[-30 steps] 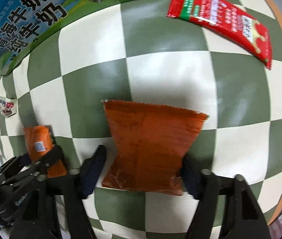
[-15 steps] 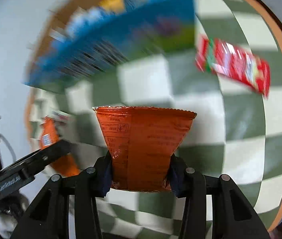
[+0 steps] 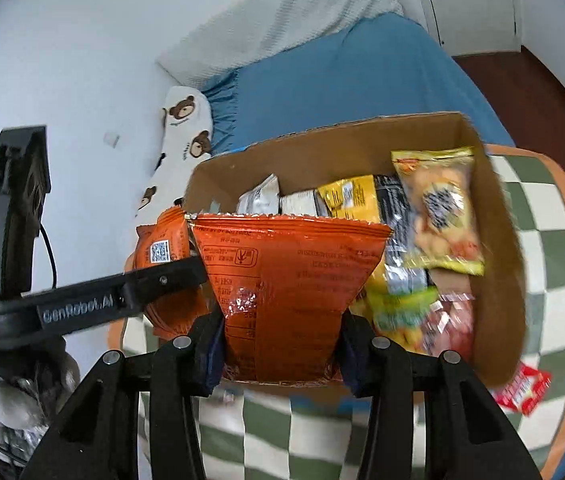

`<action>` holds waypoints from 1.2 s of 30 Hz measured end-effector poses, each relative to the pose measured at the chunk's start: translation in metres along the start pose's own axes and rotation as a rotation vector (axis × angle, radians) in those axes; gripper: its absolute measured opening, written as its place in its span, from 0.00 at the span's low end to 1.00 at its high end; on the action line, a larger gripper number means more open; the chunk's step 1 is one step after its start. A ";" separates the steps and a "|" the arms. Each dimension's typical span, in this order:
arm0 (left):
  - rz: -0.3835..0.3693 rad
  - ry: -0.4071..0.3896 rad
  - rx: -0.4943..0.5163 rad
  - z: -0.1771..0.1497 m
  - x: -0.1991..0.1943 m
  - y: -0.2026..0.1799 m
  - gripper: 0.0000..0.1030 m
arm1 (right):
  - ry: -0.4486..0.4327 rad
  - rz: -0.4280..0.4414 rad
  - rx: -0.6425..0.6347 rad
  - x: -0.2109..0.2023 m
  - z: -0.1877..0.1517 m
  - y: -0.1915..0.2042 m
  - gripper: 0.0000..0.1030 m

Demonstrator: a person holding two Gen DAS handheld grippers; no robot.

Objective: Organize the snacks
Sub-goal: 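Carry both orange bags into the box and open both tools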

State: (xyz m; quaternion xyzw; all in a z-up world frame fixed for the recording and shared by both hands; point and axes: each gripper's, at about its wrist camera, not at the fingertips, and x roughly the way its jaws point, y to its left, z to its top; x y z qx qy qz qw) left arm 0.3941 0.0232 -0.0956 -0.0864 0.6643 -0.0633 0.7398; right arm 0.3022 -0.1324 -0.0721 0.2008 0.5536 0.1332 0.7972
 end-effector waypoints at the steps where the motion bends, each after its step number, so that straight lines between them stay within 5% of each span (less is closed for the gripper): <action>1: 0.005 0.011 -0.004 0.007 0.003 0.003 0.45 | 0.013 -0.001 0.012 0.012 0.008 -0.001 0.47; 8: 0.066 0.091 0.028 0.026 0.035 0.007 0.47 | 0.082 0.009 0.034 0.077 0.021 0.001 0.47; 10: 0.073 0.131 0.020 0.027 0.044 0.009 0.61 | 0.116 0.026 0.039 0.093 0.023 0.000 0.49; 11: 0.076 0.137 0.023 0.026 0.048 0.009 0.72 | 0.161 0.022 0.044 0.107 0.023 -0.003 0.57; 12: 0.076 0.133 0.024 0.025 0.049 0.009 0.76 | 0.189 0.018 0.045 0.116 0.023 -0.006 0.78; 14: 0.075 0.133 0.029 0.022 0.051 0.008 0.82 | 0.213 -0.009 0.047 0.124 0.022 -0.012 0.95; 36: 0.077 -0.079 0.019 -0.064 0.035 -0.019 0.82 | 0.109 -0.306 -0.059 0.054 -0.005 -0.068 0.95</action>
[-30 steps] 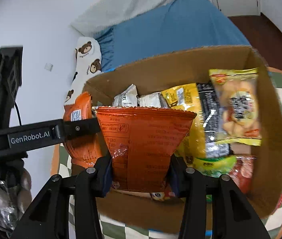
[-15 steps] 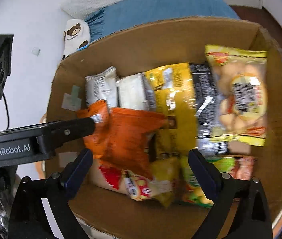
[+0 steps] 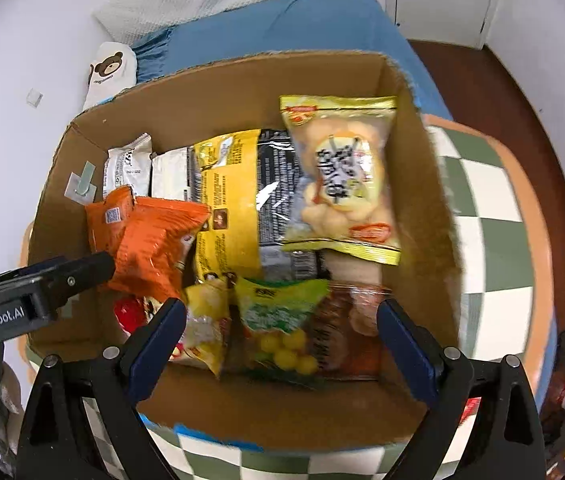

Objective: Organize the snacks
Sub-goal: 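Carry both orange bags into the box and open both tools, then move both tools out of the box toward the remaining packets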

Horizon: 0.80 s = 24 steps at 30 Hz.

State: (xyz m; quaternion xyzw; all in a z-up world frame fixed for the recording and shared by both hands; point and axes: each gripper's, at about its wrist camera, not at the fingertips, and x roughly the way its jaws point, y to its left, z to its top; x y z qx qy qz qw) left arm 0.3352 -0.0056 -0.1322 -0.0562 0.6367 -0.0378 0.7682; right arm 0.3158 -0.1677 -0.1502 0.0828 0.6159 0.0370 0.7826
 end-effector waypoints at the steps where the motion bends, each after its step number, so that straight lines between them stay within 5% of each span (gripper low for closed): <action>1: 0.010 -0.020 0.004 -0.004 -0.005 -0.001 0.82 | -0.010 -0.014 -0.006 -0.004 -0.002 -0.001 0.95; 14: 0.065 -0.326 0.069 -0.070 -0.103 -0.021 0.82 | -0.219 -0.073 -0.066 -0.093 -0.049 0.002 0.95; 24: 0.060 -0.434 0.085 -0.133 -0.148 -0.032 0.82 | -0.376 -0.076 -0.085 -0.164 -0.107 0.008 0.95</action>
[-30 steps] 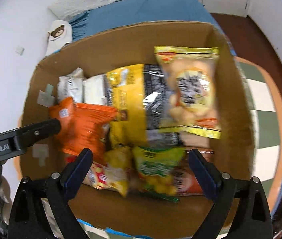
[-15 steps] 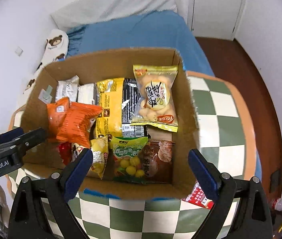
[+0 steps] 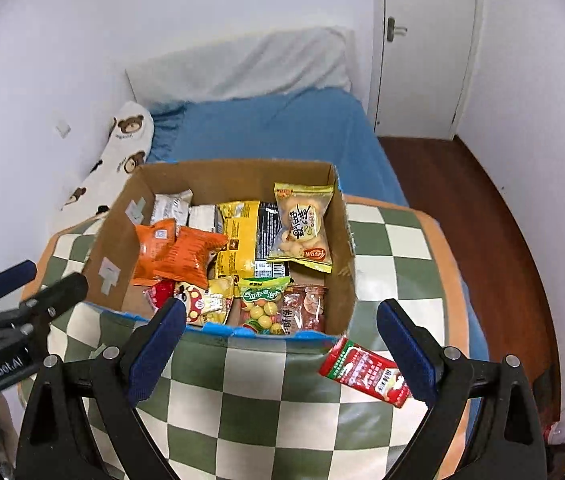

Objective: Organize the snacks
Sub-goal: 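Move both tools out of the box toward the remaining packets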

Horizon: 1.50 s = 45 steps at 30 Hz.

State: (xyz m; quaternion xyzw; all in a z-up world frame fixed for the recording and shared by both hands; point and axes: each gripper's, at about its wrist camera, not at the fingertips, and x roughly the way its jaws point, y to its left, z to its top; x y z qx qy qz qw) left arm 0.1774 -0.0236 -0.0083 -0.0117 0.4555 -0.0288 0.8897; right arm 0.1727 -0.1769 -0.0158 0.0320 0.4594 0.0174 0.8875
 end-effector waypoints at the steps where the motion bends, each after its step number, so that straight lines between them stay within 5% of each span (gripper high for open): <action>1: -0.001 -0.009 -0.002 -0.003 -0.006 0.000 0.82 | -0.012 0.000 -0.001 -0.007 -0.003 0.001 0.95; 7: -0.001 -0.043 -0.017 -0.019 -0.029 -0.003 0.82 | -0.063 0.007 0.000 -0.043 -0.020 0.003 0.96; 13: 0.003 0.020 -0.054 -0.033 0.000 -0.003 1.00 | -0.002 0.077 0.105 -0.032 -0.036 -0.024 0.98; 22: 0.017 0.222 -0.133 -0.071 0.104 -0.009 1.00 | 0.310 0.073 0.345 0.121 -0.073 -0.128 0.97; 25: 0.042 0.250 -0.150 -0.082 0.125 -0.012 1.00 | 0.364 0.075 0.405 0.170 -0.084 -0.155 0.78; 32: 0.070 0.289 -0.144 -0.102 0.145 -0.013 1.00 | 0.462 0.067 0.294 0.226 -0.100 -0.156 0.77; 39: 0.090 0.322 -0.154 -0.125 0.142 -0.001 1.00 | 0.587 0.263 0.303 0.208 -0.136 -0.114 0.81; 41: 0.103 0.326 -0.161 -0.129 0.141 0.005 1.00 | 0.571 0.248 0.250 0.202 -0.137 -0.104 0.96; 45: 0.122 0.336 -0.171 -0.135 0.140 0.014 1.00 | 0.530 0.089 0.022 0.205 -0.134 -0.076 0.97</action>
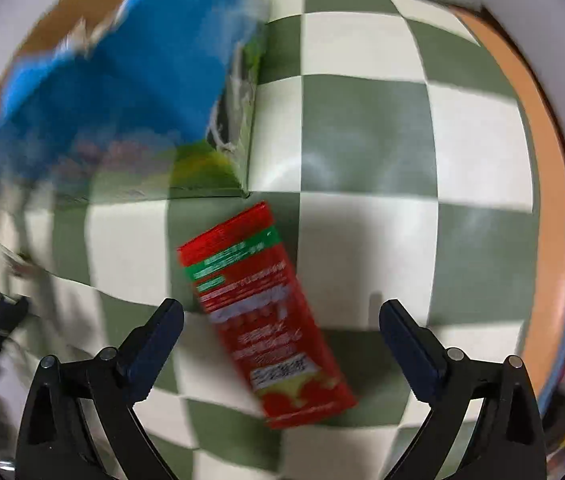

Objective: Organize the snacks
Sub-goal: 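Move both tools out of the box toward the remaining packets, then grasp the white wrapped snack with the left tool while the right tool grasps the red sachet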

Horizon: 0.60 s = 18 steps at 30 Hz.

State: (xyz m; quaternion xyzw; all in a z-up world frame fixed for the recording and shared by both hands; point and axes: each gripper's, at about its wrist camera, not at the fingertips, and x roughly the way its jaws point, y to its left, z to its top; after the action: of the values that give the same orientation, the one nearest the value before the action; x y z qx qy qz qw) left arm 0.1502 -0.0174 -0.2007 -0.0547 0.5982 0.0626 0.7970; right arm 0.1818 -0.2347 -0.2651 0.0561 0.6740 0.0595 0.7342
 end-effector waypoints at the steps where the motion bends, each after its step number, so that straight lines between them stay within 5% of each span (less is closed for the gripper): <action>1: 0.007 0.000 0.001 0.000 0.000 0.003 1.00 | 0.021 -0.009 -0.025 0.008 0.000 0.007 0.97; 4: 0.038 0.000 0.017 -0.002 -0.004 0.016 1.00 | 0.055 -0.071 -0.079 0.026 -0.007 0.026 0.97; 8: 0.081 -0.019 -0.012 0.002 -0.017 0.052 0.99 | -0.011 -0.114 -0.075 0.025 -0.029 0.057 0.63; 14: 0.076 -0.022 -0.117 0.021 -0.023 0.128 0.99 | -0.008 0.016 -0.009 0.025 -0.051 0.099 0.62; 18: 0.020 0.053 -0.108 0.041 -0.003 0.137 0.99 | 0.003 0.043 -0.020 0.031 -0.056 0.127 0.62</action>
State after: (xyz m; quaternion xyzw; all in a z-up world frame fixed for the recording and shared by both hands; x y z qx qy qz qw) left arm 0.1651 0.1241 -0.1877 -0.0933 0.6153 0.1013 0.7761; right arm 0.1276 -0.1046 -0.2794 0.0629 0.6731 0.0821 0.7323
